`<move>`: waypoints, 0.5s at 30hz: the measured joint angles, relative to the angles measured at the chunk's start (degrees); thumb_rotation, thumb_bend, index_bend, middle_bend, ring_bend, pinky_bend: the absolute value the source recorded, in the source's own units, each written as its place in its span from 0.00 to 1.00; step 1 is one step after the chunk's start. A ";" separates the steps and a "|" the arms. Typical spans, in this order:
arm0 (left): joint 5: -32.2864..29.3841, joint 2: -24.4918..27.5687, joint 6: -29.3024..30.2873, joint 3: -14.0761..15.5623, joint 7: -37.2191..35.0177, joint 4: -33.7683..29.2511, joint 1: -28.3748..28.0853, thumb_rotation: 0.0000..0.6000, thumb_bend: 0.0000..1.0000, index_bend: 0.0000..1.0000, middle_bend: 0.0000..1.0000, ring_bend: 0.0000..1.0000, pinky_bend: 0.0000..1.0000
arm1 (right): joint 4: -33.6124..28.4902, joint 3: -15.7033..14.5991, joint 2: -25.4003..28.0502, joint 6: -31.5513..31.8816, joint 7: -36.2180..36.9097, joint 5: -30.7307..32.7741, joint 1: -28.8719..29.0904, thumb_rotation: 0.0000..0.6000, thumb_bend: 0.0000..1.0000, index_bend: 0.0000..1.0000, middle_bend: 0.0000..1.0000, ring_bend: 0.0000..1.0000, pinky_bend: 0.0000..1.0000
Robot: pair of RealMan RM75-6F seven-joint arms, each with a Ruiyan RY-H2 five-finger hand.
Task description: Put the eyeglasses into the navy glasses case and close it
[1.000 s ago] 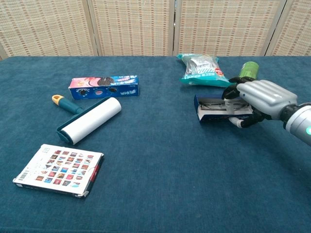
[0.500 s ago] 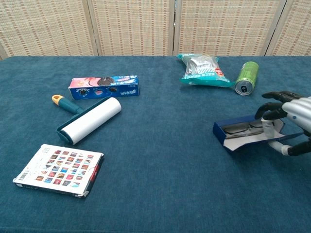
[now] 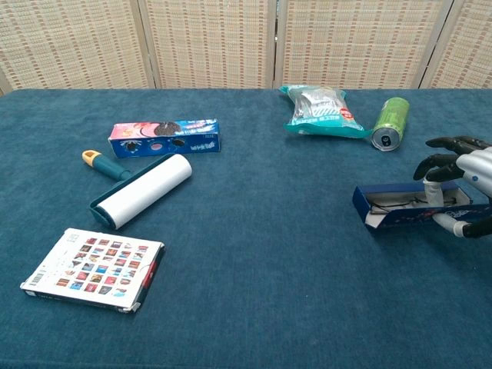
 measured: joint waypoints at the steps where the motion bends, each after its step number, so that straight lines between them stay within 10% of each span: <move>1: -0.04 0.05 0.07 0.03 -0.05 0.02 0.09 1.00 0.33 0.14 0.05 0.06 0.00 | 0.34 0.33 -0.23 -0.18 0.06 0.18 0.13 1.00 0.45 0.64 0.27 0.00 0.00; 15: 0.26 0.31 0.13 0.17 0.16 -0.49 0.15 1.00 0.33 0.14 0.05 0.06 0.00 | 3.86 6.22 -2.25 -4.71 0.30 4.66 3.59 1.00 0.45 0.64 0.27 0.00 0.00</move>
